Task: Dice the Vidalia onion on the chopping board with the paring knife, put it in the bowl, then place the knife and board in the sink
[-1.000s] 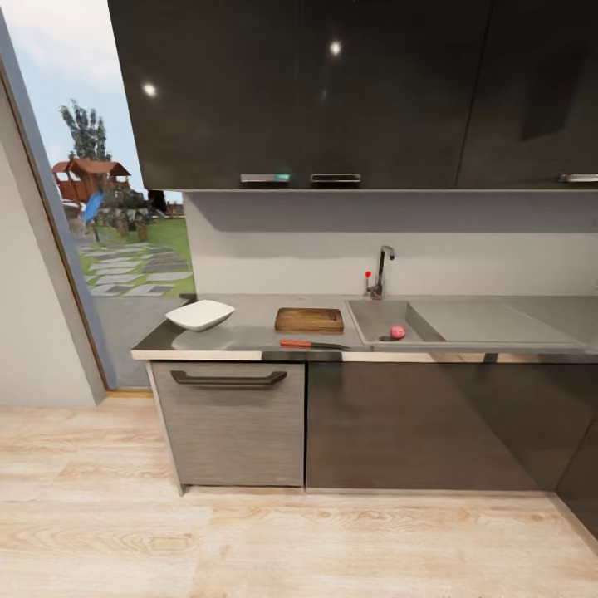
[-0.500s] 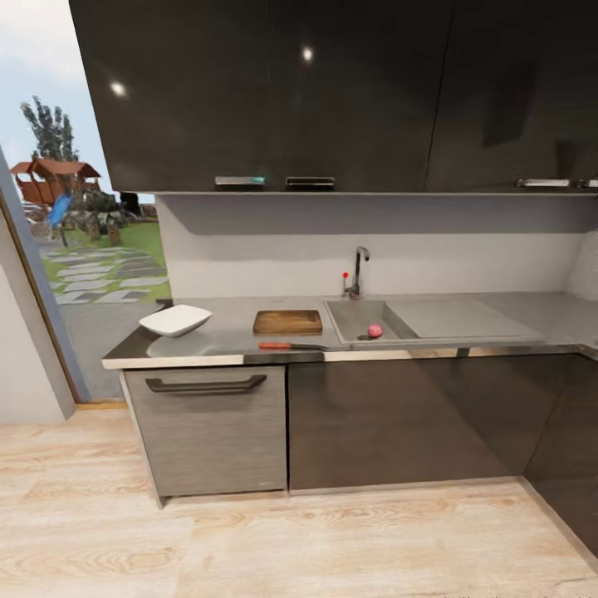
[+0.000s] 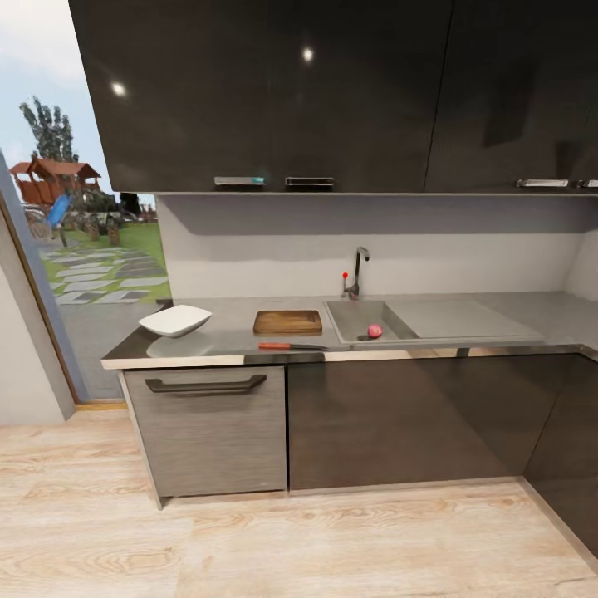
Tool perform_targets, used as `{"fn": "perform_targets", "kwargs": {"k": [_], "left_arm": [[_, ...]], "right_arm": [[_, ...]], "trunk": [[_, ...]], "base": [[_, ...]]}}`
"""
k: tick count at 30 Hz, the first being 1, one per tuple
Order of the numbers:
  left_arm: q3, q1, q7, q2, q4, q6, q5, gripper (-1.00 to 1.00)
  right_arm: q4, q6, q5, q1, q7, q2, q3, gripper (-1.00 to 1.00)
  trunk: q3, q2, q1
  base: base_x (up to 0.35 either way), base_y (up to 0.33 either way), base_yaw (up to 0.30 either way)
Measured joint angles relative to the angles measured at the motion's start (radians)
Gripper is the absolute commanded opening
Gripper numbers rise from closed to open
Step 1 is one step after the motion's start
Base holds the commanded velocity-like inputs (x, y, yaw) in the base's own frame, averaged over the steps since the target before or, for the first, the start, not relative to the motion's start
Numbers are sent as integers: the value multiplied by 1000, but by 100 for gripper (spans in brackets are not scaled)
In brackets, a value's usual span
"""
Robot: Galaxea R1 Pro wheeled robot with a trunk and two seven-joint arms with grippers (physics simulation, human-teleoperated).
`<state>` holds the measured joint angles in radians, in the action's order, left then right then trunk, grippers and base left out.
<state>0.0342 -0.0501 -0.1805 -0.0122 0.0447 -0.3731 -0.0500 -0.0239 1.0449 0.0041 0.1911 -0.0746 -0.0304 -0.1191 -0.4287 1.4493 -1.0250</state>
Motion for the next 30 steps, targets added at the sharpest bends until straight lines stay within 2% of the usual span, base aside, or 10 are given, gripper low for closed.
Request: {"fn": "perform_targets", "kwargs": {"k": [5, 15, 30], "left_arm": [[0, 0, 1, 2, -8, -2, 0, 100], [1, -1, 3, 4, -79, -2, 5, 100], [1, -2, 2, 5, -92, -3, 5, 100]], "right_arm": [[-1, 0, 0, 0, 0, 0, 0, 100], [0, 0, 0, 0, 0, 0, 0, 100], [0, 1, 0, 0, 0, 0, 0, 100]], "trunk": [[0, 0, 0], [0, 0, 0], [3, 0, 0]], "base": [[0, 0, 0], [0, -16, 0], [3, -278, -33]]}}
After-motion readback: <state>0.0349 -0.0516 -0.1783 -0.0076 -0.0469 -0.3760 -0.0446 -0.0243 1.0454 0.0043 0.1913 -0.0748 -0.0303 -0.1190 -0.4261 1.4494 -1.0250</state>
